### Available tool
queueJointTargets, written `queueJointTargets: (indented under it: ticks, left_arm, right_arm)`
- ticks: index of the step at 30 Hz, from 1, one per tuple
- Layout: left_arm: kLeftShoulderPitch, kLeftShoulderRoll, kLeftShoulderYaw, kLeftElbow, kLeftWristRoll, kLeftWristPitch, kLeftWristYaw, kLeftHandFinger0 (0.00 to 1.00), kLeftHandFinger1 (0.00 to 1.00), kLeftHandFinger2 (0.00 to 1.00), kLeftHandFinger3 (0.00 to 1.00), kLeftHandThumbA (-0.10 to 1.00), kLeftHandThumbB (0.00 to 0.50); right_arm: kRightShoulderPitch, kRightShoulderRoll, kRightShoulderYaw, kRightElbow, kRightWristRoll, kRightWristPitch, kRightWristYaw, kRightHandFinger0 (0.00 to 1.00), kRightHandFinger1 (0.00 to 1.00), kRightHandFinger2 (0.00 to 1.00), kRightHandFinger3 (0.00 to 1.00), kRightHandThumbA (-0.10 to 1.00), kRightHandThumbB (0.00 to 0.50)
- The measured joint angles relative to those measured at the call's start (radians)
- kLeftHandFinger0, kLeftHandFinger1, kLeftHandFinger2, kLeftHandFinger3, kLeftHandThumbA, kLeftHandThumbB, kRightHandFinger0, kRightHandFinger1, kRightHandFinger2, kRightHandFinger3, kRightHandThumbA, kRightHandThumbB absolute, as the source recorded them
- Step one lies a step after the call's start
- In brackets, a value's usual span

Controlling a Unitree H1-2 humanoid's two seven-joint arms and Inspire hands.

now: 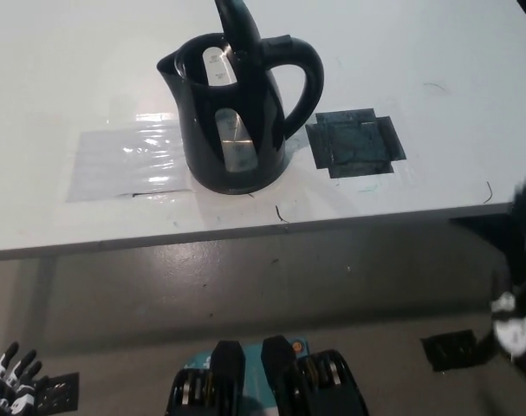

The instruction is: The robot uses its right hand to push down on the lid of a kettle kept in the middle of the desk to close it

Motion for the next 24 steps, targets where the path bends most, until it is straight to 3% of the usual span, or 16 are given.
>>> queueJointTargets:
  ticks: [4,5,6,13,14,17,20,22,24]
  left_arm:
    - [0.011,0.0,0.0,0.0,0.0,0.001,0.0,1.0,1.0,0.96,1.0,0.25,0.166]
    - [0.013,-0.001,0.0,0.0,0.0,0.001,0.0,1.0,1.0,0.95,1.0,0.23,0.16]
    - [0.016,-0.001,0.0,0.001,0.0,0.001,0.0,1.0,1.0,0.95,1.0,0.23,0.159]
    - [0.048,-0.001,-0.003,0.001,-0.001,0.0,-0.001,1.0,1.0,0.99,1.0,0.24,0.134]
    - [0.054,-0.001,-0.003,0.001,-0.002,-0.001,-0.002,1.0,1.0,0.99,1.0,0.23,0.129]
    - [0.072,-0.002,-0.006,0.001,-0.003,-0.001,-0.002,1.0,1.0,1.0,1.0,0.23,0.137]
    - [0.084,-0.002,-0.007,0.001,-0.003,-0.001,-0.002,1.0,1.0,0.98,1.0,0.2,0.139]
    - [0.092,-0.003,-0.008,0.001,-0.003,-0.001,-0.002,1.0,1.0,0.98,1.0,0.19,0.143]
    - [0.1,-0.005,-0.01,0.001,-0.004,-0.001,-0.002,1.0,1.0,0.98,1.0,0.19,0.146]
  right_arm:
    - [-0.214,-0.016,-0.004,0.02,0.031,0.069,-0.019,1.0,1.0,1.0,1.0,0.52,0.038]
    - [-0.262,-0.018,-0.003,0.034,0.037,0.082,-0.023,1.0,1.0,1.0,1.0,0.42,0.003]
    - [-0.326,-0.021,-0.002,0.061,0.042,0.097,-0.028,1.0,1.0,1.0,1.0,0.43,0.007]
    - [-0.647,0.02,0.004,0.353,0.043,0.179,-0.047,1.0,1.0,1.0,1.0,0.52,0.0]
    - [-0.678,0.034,0.004,0.406,0.041,0.192,-0.051,1.0,1.0,1.0,1.0,0.59,0.031]
    - [-0.776,0.08,0.007,0.58,0.037,0.206,-0.057,1.0,1.0,1.0,1.0,0.63,0.045]
    - [-0.827,0.113,0.006,0.74,0.039,0.205,-0.057,1.0,1.0,1.0,1.0,0.66,0.117]
    - [-0.856,0.138,-0.002,0.852,0.044,0.204,-0.057,1.0,1.0,1.0,1.0,0.78,0.101]
    - [-0.882,0.161,-0.02,0.966,0.054,0.203,-0.057,1.0,1.0,1.0,1.0,0.81,0.081]
